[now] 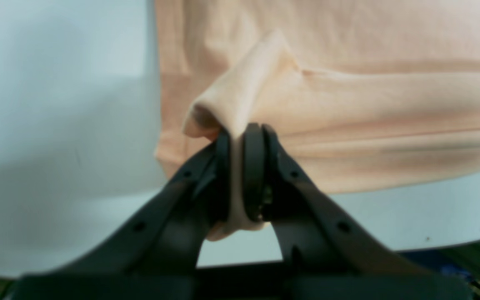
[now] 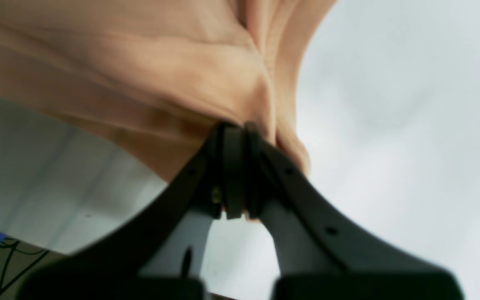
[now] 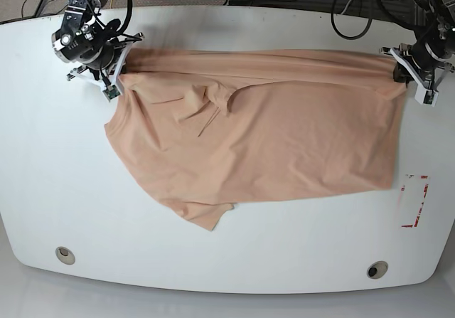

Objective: Layout the t-shirt on the table in an organized manner, then fold the t-shirt properly
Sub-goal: 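Lay the t-shirt down and drag it flat with both grippers, then open both grippers to release the t-shirt edge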

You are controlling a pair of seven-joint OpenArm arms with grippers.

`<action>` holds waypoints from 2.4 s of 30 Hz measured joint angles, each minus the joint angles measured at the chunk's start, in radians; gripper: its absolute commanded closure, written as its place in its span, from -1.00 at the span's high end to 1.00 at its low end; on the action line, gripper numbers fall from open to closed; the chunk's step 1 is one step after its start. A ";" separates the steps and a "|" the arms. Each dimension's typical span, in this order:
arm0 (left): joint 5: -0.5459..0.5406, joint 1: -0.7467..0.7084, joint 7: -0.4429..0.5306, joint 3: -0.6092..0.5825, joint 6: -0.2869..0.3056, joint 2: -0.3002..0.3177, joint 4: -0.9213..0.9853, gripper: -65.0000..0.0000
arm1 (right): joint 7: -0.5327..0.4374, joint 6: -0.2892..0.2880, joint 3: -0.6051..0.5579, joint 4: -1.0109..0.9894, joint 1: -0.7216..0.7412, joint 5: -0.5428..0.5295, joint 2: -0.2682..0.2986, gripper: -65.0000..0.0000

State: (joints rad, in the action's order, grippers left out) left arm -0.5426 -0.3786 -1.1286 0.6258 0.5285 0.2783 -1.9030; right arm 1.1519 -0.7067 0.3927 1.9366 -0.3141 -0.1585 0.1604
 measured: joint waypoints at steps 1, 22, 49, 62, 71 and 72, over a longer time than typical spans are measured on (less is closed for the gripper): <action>0.000 -0.008 0.000 0.000 0.000 0.000 0.000 -0.99 | -0.003 0.000 0.000 0.000 -0.003 0.000 0.000 -0.96; 0.016 -0.089 0.000 -0.002 -0.005 0.005 0.000 0.41 | 0.005 0.006 0.001 0.006 -0.083 0.018 0.000 0.12; -0.133 0.116 -0.150 0.232 0.081 0.012 -0.019 0.08 | 0.003 0.007 0.014 0.076 0.046 0.023 -0.030 -0.08; -0.117 0.046 -0.108 0.055 0.082 -0.029 -0.018 -0.51 | 0.004 0.007 0.007 0.070 0.073 0.023 -0.111 -0.84; 0.049 -0.002 -0.025 0.023 0.086 -0.037 0.049 -0.52 | -0.026 0.007 0.013 0.041 0.029 0.024 -0.121 -0.69; 0.054 -0.001 -0.024 0.021 0.087 -0.038 0.062 -0.52 | -0.041 0.007 0.013 0.036 0.024 0.023 -0.122 -0.70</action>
State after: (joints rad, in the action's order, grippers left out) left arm -0.4889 -0.3794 -1.1526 0.6468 0.6151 0.2401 -1.8408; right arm 1.1107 -0.6994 0.4061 1.9728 -0.2897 -0.1352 0.0387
